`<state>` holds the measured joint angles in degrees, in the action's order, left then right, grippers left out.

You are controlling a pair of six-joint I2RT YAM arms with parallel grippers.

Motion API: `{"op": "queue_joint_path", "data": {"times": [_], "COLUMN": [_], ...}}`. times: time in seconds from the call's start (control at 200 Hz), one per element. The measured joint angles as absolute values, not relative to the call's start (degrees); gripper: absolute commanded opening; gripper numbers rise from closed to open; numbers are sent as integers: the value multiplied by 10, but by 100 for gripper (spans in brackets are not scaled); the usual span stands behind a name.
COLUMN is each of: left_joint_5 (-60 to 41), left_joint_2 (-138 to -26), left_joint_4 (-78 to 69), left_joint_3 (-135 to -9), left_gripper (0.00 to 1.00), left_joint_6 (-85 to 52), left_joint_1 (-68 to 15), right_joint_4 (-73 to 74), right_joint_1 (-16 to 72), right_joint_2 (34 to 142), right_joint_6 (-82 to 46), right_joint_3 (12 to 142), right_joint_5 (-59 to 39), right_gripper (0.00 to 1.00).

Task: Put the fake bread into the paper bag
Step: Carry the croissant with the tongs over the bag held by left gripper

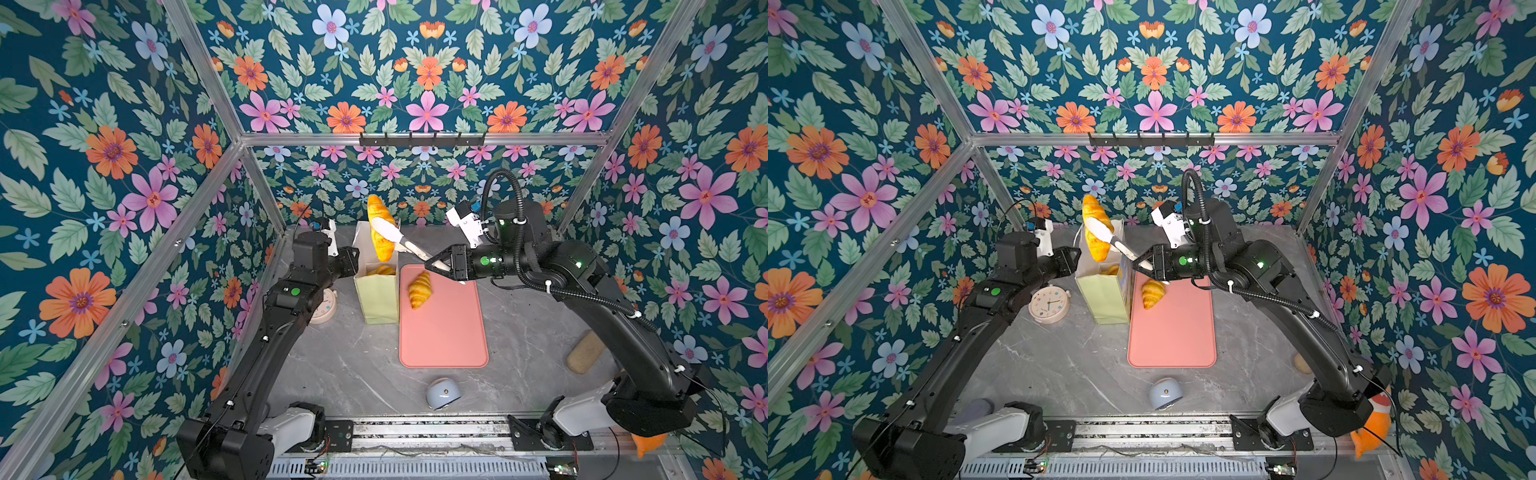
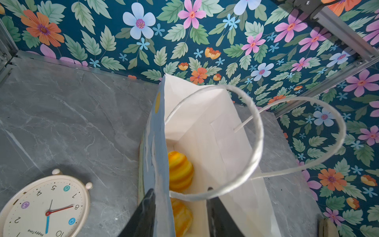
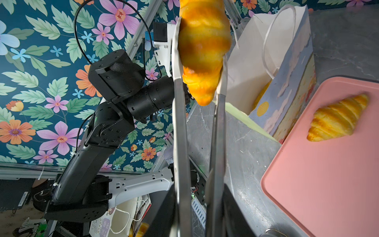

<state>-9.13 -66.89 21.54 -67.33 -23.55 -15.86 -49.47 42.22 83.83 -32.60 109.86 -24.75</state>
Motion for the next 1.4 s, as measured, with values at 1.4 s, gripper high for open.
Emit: {"op": "queue_joint_path", "data": {"times": [1.4], "left_joint_5": [-113], "left_joint_2": [-685], "left_joint_4": [171], "left_joint_3": [-632], "left_gripper": [9], "left_joint_6": [-255], "left_joint_1": [-159], "right_joint_4": [-564], "right_joint_1": [510], "right_joint_2": [979], "right_joint_6": [-338], "right_joint_3": [1201], "right_joint_5": [-41], "right_gripper": [26]}}
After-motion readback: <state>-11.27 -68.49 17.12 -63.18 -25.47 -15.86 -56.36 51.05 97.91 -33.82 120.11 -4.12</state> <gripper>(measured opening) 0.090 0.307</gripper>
